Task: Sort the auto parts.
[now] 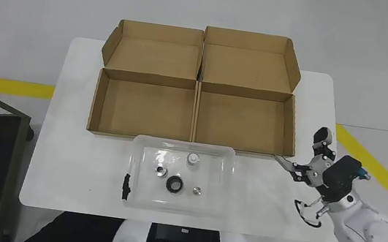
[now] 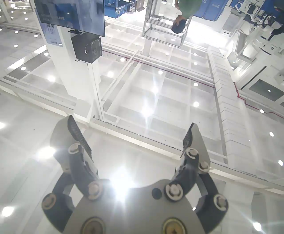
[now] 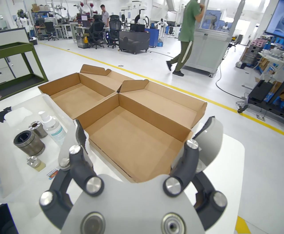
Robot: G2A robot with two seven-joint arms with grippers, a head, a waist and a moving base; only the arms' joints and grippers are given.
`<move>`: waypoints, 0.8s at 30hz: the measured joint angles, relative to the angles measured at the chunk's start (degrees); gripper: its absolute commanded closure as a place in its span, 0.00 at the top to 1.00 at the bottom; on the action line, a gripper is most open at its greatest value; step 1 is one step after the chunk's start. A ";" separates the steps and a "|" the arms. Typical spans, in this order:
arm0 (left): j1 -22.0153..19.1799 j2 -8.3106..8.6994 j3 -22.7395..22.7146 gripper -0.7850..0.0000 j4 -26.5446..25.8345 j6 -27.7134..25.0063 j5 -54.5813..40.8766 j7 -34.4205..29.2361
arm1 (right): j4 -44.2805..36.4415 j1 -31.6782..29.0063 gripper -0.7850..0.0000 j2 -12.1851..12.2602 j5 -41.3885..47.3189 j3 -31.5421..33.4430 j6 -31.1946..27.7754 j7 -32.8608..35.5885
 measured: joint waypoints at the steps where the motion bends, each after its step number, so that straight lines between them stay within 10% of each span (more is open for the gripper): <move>1: 0.00 0.00 0.00 1.00 0.00 0.00 0.00 0.00 | -0.19 0.20 1.00 0.08 -0.34 -0.63 -0.53 0.62; 24: 0.00 0.00 0.00 1.00 0.00 0.00 0.00 0.00 | 0.07 9.69 1.00 1.19 -7.74 -24.44 -8.20 18.71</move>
